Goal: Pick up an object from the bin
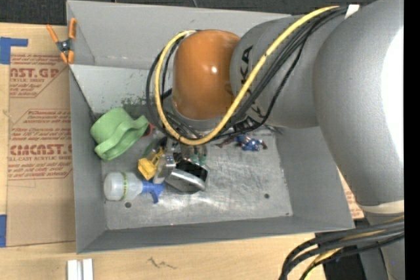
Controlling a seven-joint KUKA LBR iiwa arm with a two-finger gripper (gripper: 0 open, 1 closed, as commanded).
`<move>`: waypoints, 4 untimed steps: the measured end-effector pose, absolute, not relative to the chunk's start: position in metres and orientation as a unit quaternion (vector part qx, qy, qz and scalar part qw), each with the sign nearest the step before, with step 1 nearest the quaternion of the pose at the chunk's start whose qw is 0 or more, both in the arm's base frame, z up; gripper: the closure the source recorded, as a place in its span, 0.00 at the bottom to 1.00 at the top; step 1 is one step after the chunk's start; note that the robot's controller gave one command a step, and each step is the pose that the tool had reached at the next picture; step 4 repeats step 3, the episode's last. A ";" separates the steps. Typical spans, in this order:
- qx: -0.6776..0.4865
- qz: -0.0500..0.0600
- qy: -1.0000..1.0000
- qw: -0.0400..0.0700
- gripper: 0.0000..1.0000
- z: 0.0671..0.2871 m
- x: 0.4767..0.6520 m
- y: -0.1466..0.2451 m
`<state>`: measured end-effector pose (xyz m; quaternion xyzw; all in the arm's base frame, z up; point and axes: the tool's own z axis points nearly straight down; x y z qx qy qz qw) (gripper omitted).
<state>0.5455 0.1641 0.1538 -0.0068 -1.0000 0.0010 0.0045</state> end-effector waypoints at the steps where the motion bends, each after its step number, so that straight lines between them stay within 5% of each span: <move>1: 0.117 0.000 -0.993 0.003 1.00 0.176 0.519 0.166; 2: 0.117 0.000 -0.993 0.003 1.00 0.176 0.519 0.166; 3: 0.123 0.001 -0.992 0.007 1.00 0.216 0.514 0.171; 4: 0.123 0.001 -0.992 0.007 1.00 0.216 0.514 0.171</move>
Offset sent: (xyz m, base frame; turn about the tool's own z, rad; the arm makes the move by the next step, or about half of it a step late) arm 0.0000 0.0000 0.0000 0.0000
